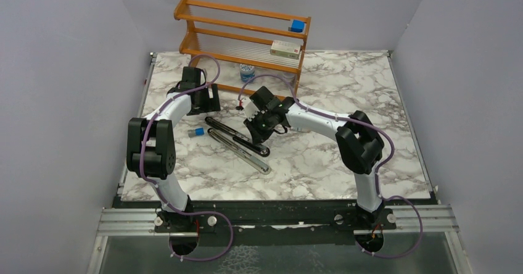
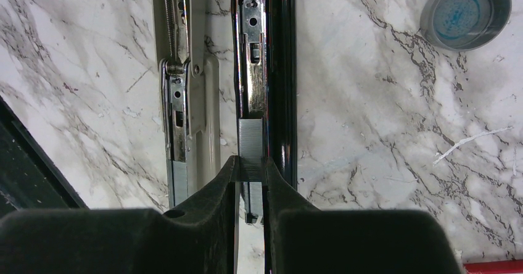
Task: Load the staples into the stapler
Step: Adjust the staple in the stapler.
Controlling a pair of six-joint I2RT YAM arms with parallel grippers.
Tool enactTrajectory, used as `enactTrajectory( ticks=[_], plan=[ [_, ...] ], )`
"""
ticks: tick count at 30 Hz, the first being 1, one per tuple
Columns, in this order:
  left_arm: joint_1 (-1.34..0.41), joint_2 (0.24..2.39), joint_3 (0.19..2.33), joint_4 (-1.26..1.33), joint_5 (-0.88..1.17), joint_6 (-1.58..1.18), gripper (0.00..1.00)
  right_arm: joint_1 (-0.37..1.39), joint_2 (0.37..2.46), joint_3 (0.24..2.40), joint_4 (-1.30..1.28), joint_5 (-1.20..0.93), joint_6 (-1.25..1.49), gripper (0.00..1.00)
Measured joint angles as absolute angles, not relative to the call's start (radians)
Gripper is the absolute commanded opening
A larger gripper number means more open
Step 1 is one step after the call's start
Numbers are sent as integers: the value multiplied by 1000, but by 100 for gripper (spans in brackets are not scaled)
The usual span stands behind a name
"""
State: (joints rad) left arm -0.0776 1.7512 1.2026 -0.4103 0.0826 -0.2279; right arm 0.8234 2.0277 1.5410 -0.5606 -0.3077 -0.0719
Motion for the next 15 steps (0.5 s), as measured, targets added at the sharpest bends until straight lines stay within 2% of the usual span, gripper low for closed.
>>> enactTrajectory(
  ticks=[15],
  plan=[
    [-78, 1751, 1203, -410, 83, -228, 86, 823, 2016, 1528, -543, -302, -71, 17]
  ],
)
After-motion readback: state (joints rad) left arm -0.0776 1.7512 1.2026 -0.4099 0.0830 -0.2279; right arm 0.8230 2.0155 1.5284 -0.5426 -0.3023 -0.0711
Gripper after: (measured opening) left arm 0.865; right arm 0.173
